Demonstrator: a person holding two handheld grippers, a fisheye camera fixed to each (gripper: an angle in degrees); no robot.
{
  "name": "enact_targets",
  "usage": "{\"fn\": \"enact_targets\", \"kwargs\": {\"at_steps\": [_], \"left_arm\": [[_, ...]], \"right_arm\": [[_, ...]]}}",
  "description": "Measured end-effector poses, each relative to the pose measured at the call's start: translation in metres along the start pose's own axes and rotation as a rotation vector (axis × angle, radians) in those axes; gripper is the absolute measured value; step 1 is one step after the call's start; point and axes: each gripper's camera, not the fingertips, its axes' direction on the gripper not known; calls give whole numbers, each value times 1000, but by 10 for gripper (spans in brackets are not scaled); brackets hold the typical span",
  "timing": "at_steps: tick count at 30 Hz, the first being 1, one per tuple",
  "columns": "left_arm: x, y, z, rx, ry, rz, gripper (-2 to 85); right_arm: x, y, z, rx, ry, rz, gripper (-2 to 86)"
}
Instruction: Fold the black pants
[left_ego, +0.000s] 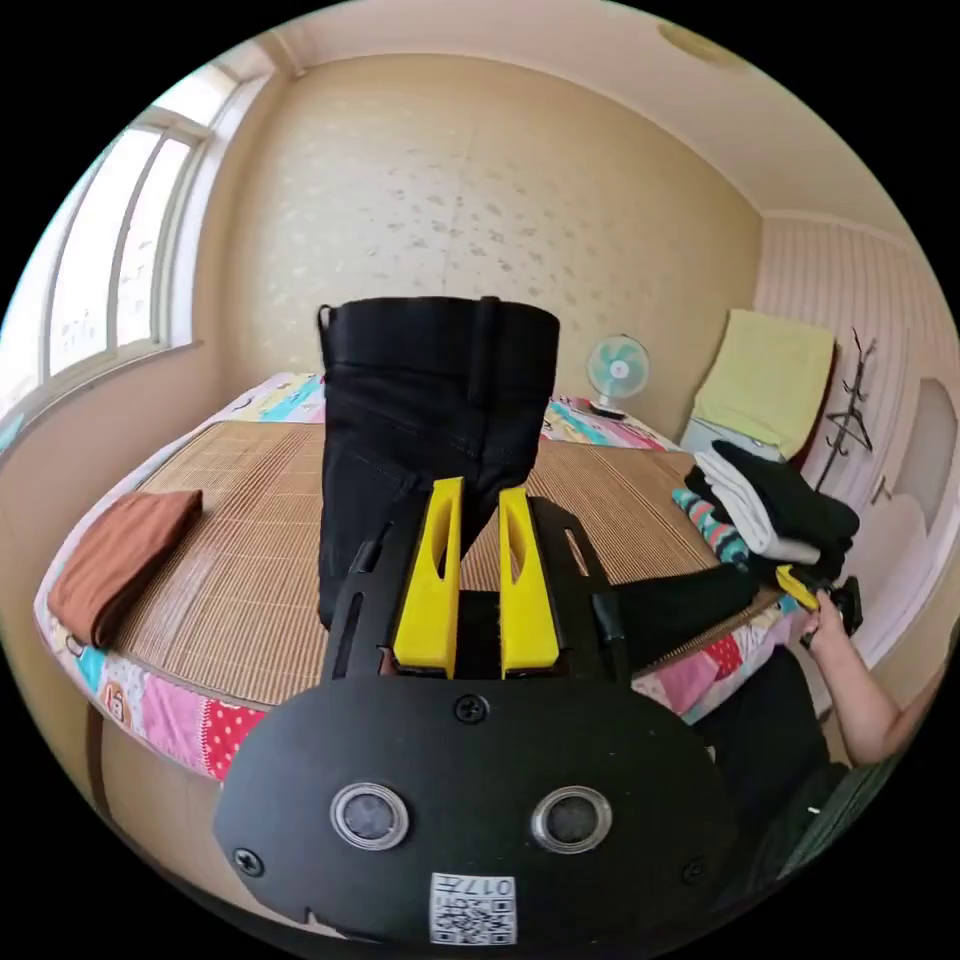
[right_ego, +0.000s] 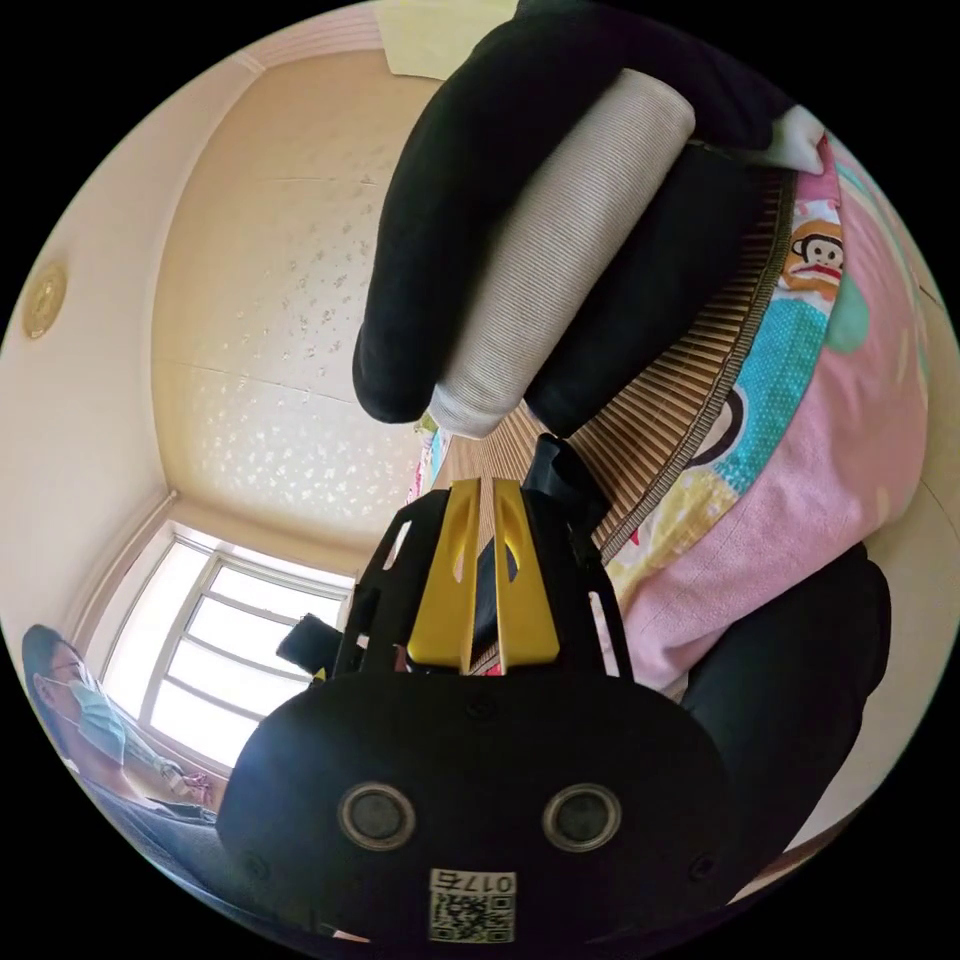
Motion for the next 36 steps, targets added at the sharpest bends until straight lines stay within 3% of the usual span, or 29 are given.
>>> {"fn": "enact_targets", "kwargs": {"at_steps": [1,3,5,8,11,14,16,18,20,23,25,26,29,36], "left_arm": [[14,7,11,-30,27,29,65],[58,35,61,-271,182,130,74],[70,57,84,-399,299,98,81],[51,72,67,-329,330,29,80],[-6,74,37,-243,103,-138,83],[-81,96,38,-327,-32,-411,125],[-117,124,53,-426,-27,-556,147],[-137,156,71,-516,46,-631,154],[-138,165,64,-471,123,-636,119],[-138,173,61,-495,183,-656,78],[-142,170,51,-436,311,-680,58],[-145,163,43,-357,458,-694,52],[-121,119,41,-246,728,-592,50],[60,-6,105,-241,947,-195,50]], "right_arm": [[1,4,3,-7,7,-1,28],[-1,11,9,-20,39,-18,28],[-10,21,18,-39,83,-63,28],[-38,42,44,-91,125,-190,28],[-77,66,90,-221,142,-343,25],[-121,99,145,-357,118,-502,18],[-155,134,195,-477,102,-643,11],[-172,163,235,-582,133,-709,9],[-179,195,274,-683,224,-784,7],[-156,245,330,-763,493,-847,6],[-148,268,326,-631,503,-890,5],[-148,272,326,-622,510,-895,5],[-145,280,320,-603,481,-902,5],[-118,236,282,-610,306,-673,5]]}}
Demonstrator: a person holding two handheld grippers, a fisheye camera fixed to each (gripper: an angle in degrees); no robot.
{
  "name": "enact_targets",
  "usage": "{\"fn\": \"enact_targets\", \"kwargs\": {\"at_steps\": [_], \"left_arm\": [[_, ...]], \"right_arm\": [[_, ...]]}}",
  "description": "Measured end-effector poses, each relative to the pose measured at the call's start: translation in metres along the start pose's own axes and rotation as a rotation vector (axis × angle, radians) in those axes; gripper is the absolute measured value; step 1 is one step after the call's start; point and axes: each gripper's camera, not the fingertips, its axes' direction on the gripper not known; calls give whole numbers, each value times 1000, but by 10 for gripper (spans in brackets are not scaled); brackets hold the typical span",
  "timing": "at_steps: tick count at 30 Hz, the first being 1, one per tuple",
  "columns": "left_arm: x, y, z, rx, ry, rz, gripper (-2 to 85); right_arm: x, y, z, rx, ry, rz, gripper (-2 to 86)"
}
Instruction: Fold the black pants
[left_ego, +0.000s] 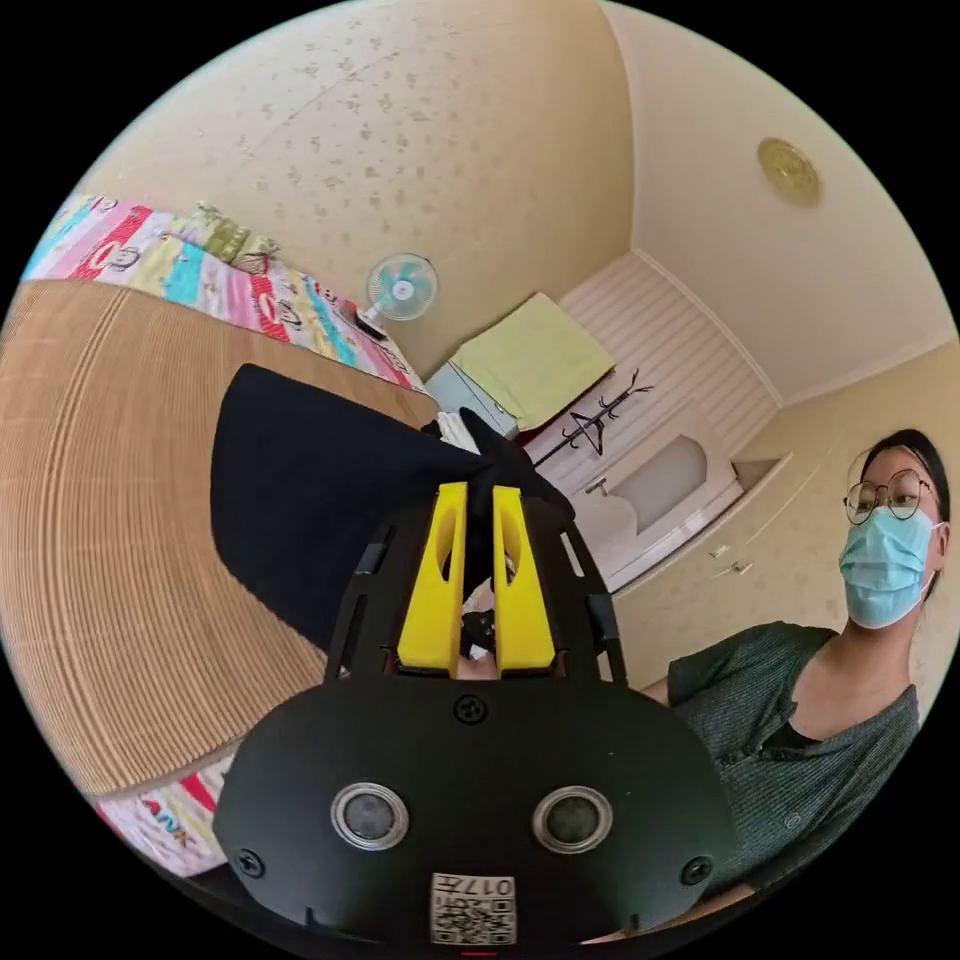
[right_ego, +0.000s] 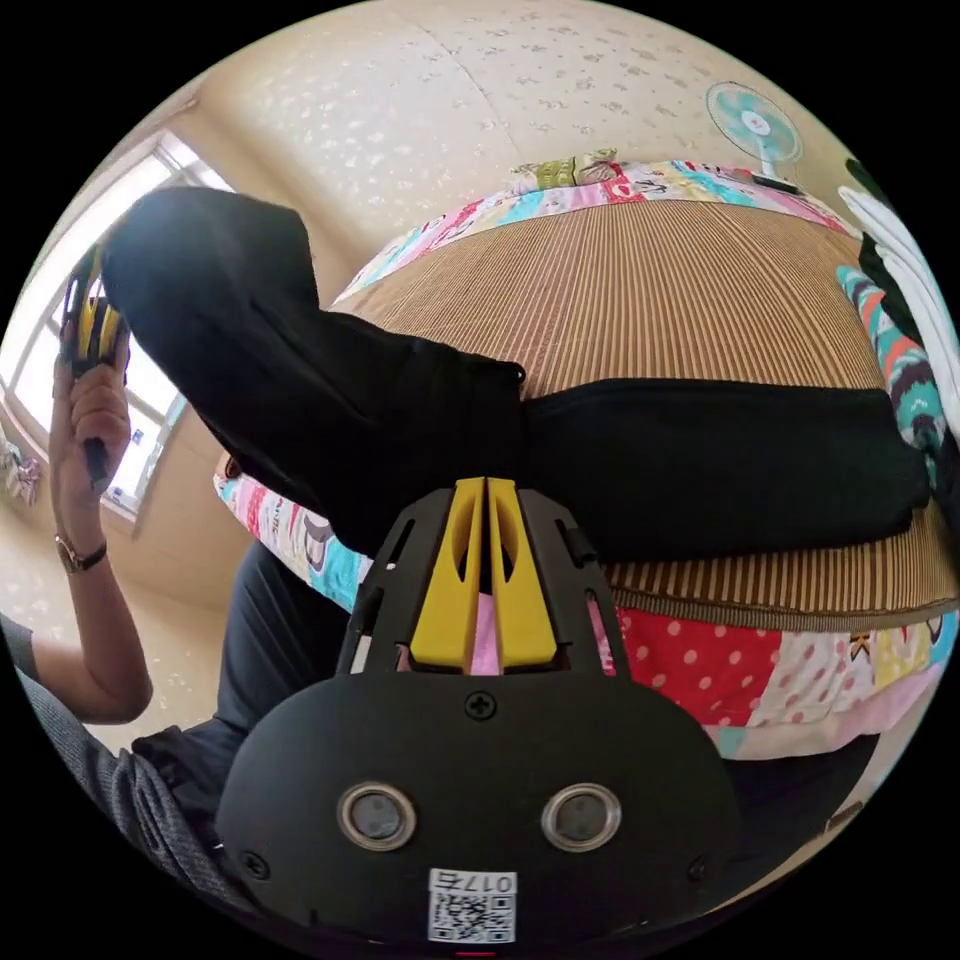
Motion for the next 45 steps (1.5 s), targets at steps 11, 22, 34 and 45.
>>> {"fn": "enact_targets", "kwargs": {"at_steps": [11,22,34,45], "left_arm": [[-10,13,203,-124,74,85,75],[-160,131,220,-380,-453,-301,100],[-130,190,188,-284,-358,-308,117],[-161,210,224,-374,-173,-543,58]], "right_arm": [[127,62,-85,157,-113,391,6],[191,-20,-75,160,-71,455,4],[161,-4,-147,25,24,248,12],[211,130,-192,179,-412,565,120]]}}
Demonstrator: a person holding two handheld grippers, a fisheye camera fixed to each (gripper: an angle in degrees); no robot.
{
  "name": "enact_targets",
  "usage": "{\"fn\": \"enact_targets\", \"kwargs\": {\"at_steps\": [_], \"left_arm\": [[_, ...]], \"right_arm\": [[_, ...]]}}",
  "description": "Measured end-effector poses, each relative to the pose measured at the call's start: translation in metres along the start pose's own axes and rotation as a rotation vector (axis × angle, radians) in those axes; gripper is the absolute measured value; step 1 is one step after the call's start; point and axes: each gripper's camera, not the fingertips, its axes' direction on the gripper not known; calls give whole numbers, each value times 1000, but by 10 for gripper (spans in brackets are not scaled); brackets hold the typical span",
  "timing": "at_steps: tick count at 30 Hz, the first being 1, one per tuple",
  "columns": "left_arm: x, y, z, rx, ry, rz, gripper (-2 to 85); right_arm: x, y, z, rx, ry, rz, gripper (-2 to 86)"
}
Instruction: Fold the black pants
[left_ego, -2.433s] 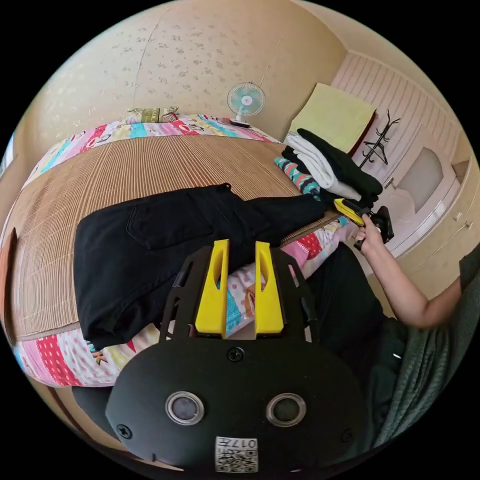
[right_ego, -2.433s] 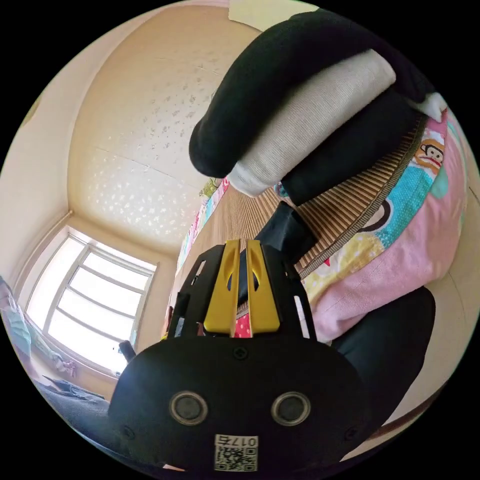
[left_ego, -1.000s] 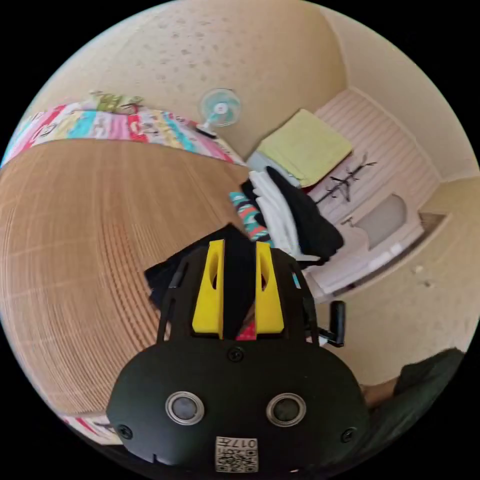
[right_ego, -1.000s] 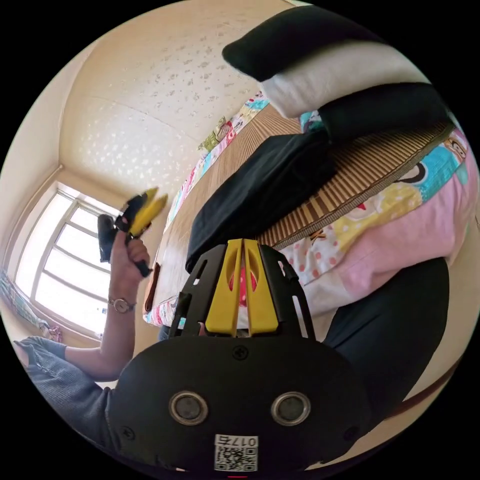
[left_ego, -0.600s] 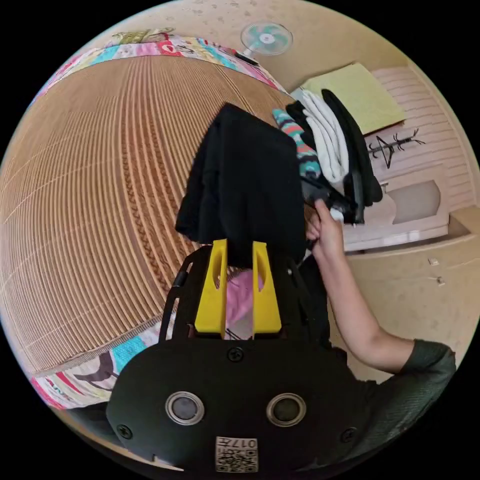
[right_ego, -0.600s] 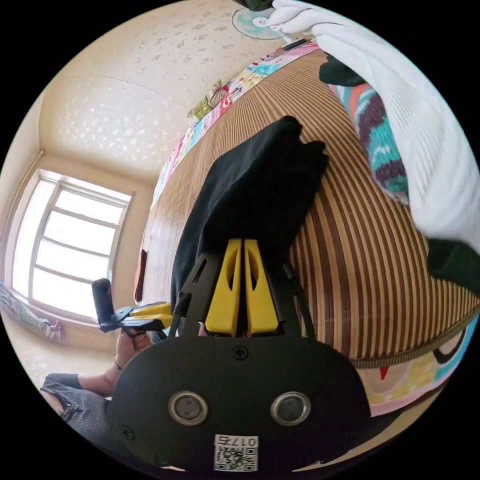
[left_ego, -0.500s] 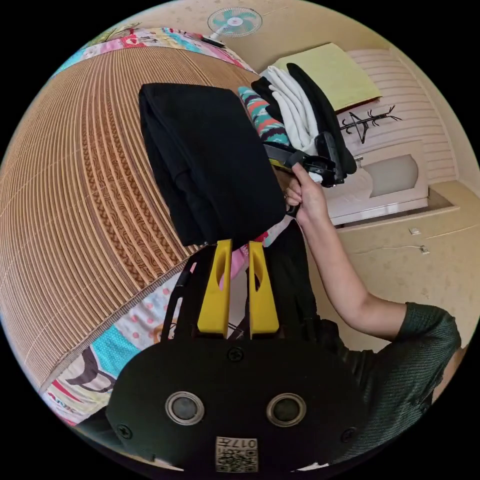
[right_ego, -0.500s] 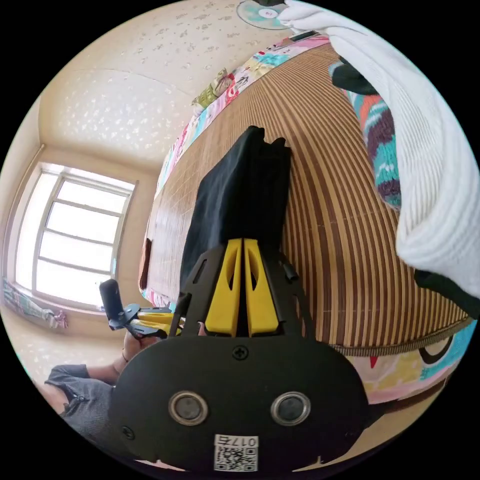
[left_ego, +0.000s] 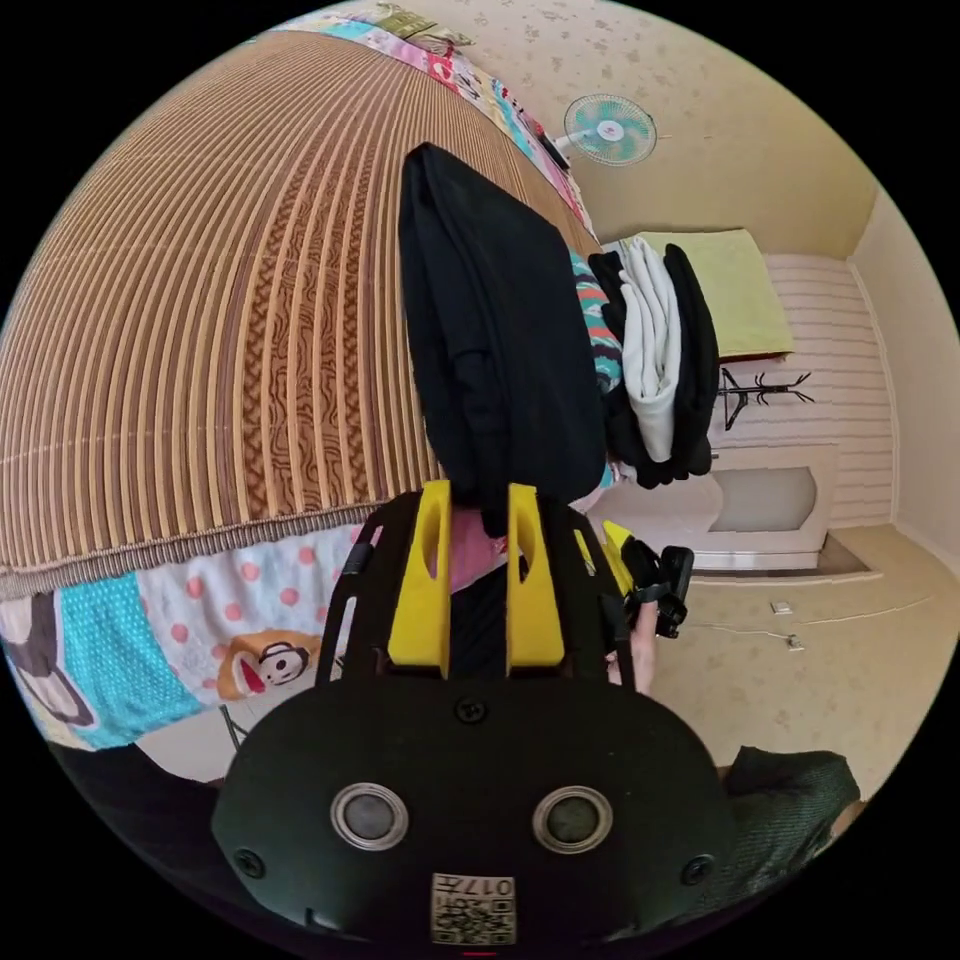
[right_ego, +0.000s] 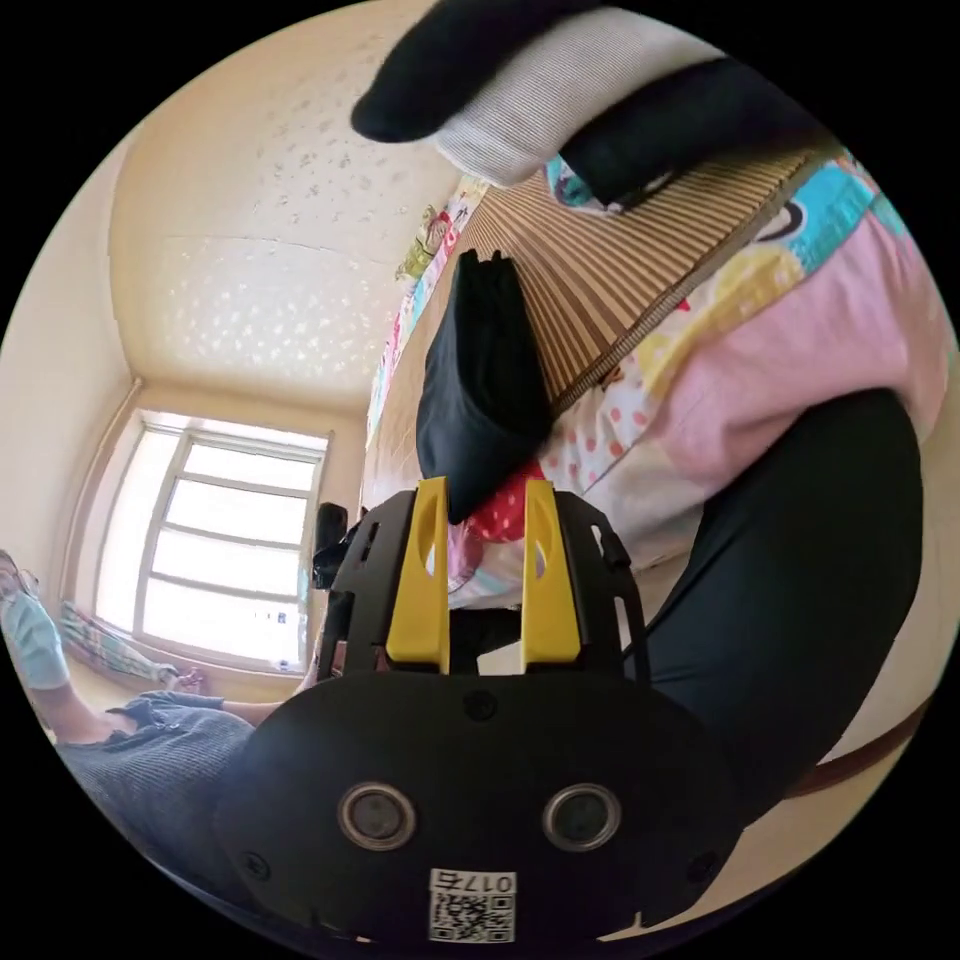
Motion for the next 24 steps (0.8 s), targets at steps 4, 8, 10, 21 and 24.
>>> {"fn": "enact_targets", "kwargs": {"at_steps": [4,8,10,21,24], "left_arm": [[1,6,0,-55,138,-19,33],[11,17,-9,-111,212,-19,17],[18,23,-16,-129,231,-2,11],[98,75,-76,-273,255,322,-10],[108,89,-124,-213,222,404,-10]], "right_arm": [[10,-7,1,-25,-101,38,144],[14,-19,-1,-50,-162,72,138],[19,-23,2,-98,-281,98,129],[-28,-3,-38,-73,-470,-46,79],[-87,-11,-81,-23,-504,-213,70]]}}
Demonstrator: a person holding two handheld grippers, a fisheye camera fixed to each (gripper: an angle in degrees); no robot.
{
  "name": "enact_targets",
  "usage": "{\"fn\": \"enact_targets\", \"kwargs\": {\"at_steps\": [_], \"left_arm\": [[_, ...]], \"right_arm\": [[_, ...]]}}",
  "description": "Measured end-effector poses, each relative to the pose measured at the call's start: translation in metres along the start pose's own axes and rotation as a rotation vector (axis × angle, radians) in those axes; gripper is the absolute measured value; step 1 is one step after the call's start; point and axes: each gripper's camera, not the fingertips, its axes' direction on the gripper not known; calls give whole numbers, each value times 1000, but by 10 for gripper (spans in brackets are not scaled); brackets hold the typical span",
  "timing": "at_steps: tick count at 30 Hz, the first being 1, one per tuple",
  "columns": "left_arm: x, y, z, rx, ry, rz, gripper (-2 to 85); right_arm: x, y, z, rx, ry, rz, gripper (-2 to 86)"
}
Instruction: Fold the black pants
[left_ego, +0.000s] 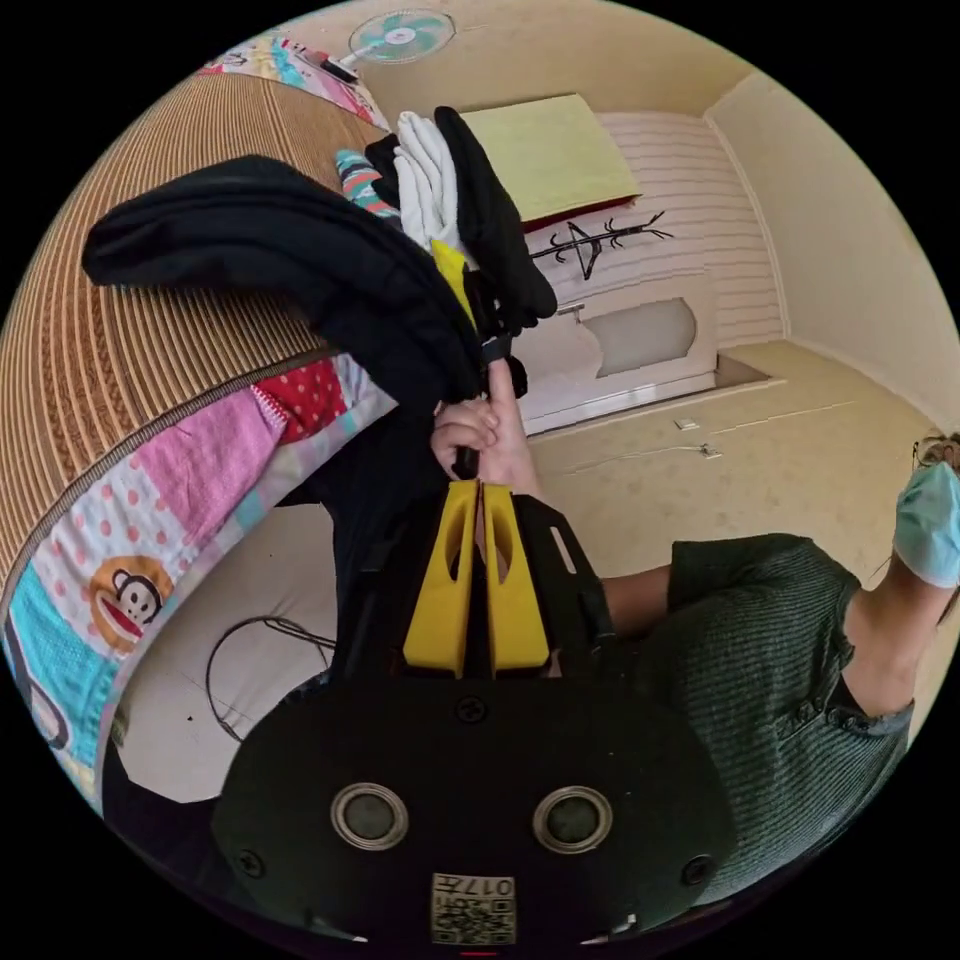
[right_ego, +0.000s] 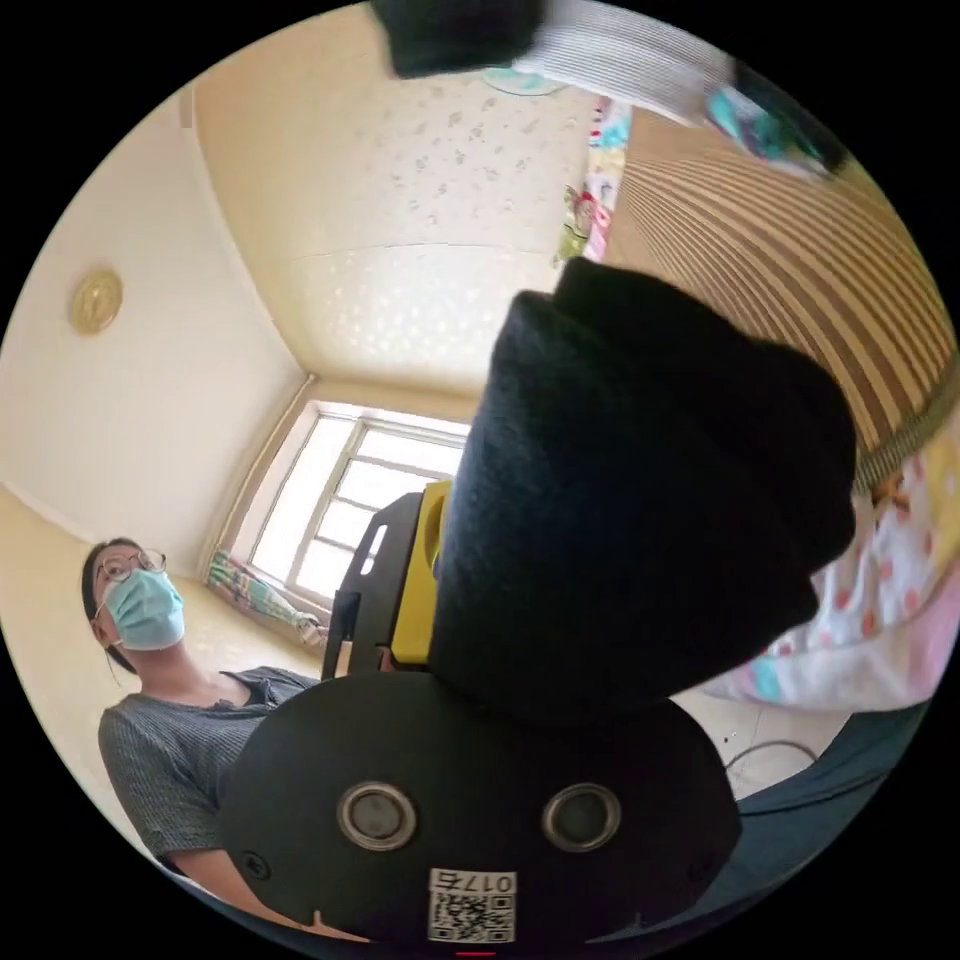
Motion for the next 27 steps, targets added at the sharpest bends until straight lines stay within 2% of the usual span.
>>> {"fn": "enact_targets", "kwargs": {"at_steps": [6,11,13,15,17,20,22,23,25,26,27], "left_arm": [[0,33,-77,139,6,-103,-10],[1,56,-122,257,-6,-181,-10],[3,61,-135,284,-24,-195,-10],[1,66,-148,304,-47,-232,-10],[-5,67,-154,310,-32,-270,-10],[-13,65,-160,323,8,-309,-10],[-16,61,-162,322,21,-331,-10],[-17,58,-162,319,33,-341,-10],[-16,53,-163,315,47,-347,-10],[-15,50,-165,315,46,-355,-10],[-12,48,-167,318,42,-362,-10]], "right_arm": [[-170,-81,-28,9,94,-433,66],[-301,-136,-91,174,215,-736,65],[-358,-155,-129,266,314,-933,66],[-384,-169,-159,291,397,-1017,66],[-385,-188,-197,344,449,-945,66],[-327,-211,-268,478,478,-563,66],[-240,-209,-326,538,468,-228,64],[-215,-204,-340,552,468,-137,64],[-124,-170,-380,635,512,249,62],[-109,-159,-386,660,503,278,61],[-91,-140,-393,730,402,216,61]]}}
